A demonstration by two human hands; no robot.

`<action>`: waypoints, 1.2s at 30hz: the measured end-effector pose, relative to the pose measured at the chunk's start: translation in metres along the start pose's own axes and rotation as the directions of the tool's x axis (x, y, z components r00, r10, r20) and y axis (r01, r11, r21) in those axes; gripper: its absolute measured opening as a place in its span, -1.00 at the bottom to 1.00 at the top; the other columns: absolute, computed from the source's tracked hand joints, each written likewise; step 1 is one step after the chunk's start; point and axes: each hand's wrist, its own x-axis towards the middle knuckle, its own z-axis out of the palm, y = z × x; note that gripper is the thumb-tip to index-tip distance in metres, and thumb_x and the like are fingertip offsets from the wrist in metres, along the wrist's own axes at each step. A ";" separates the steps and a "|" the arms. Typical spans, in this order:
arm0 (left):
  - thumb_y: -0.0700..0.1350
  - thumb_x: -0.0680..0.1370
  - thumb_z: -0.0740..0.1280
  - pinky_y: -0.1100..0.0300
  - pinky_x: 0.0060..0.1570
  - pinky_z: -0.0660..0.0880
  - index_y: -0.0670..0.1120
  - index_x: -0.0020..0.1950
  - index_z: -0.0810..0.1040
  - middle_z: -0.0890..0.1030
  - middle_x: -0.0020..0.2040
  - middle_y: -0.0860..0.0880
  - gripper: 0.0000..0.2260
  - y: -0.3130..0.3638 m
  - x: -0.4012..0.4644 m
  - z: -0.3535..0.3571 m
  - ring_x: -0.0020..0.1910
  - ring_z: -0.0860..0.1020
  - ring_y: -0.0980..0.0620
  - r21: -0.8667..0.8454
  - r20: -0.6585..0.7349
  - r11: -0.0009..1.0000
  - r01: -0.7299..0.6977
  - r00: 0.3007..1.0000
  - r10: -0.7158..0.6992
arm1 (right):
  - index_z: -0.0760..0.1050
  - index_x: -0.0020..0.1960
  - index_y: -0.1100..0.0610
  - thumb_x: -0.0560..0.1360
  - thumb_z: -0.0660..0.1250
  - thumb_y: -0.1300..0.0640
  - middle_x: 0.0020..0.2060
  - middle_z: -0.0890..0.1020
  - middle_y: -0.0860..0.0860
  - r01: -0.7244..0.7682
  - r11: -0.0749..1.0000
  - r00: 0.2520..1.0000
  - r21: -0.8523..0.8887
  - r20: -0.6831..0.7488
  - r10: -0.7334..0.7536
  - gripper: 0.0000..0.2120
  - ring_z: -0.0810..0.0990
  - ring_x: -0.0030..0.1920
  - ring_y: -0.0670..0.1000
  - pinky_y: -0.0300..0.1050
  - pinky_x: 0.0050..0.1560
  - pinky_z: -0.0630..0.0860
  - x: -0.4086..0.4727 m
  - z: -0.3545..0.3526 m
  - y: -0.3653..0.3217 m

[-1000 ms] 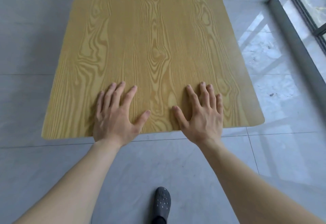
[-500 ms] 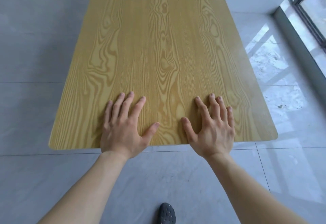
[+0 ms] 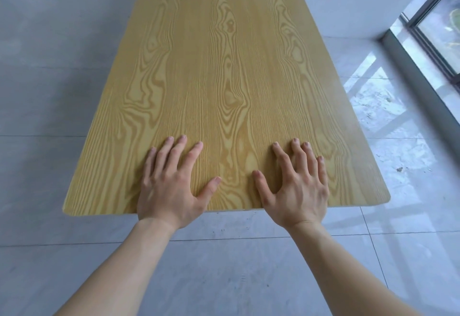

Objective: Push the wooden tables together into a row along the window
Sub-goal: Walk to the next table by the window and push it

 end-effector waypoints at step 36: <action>0.48 0.54 -0.03 -0.16 0.62 -0.05 0.12 0.63 0.22 0.21 0.66 -0.06 -0.26 -0.018 0.088 0.007 0.66 0.07 -0.08 0.012 0.030 0.999 -0.034 0.999 0.034 | 0.28 0.59 -0.11 0.54 0.03 -0.48 0.63 0.23 0.08 0.007 1.000 0.998 -0.013 0.060 -0.006 -0.26 0.03 0.67 0.13 0.23 0.64 -0.05 0.083 0.019 -0.013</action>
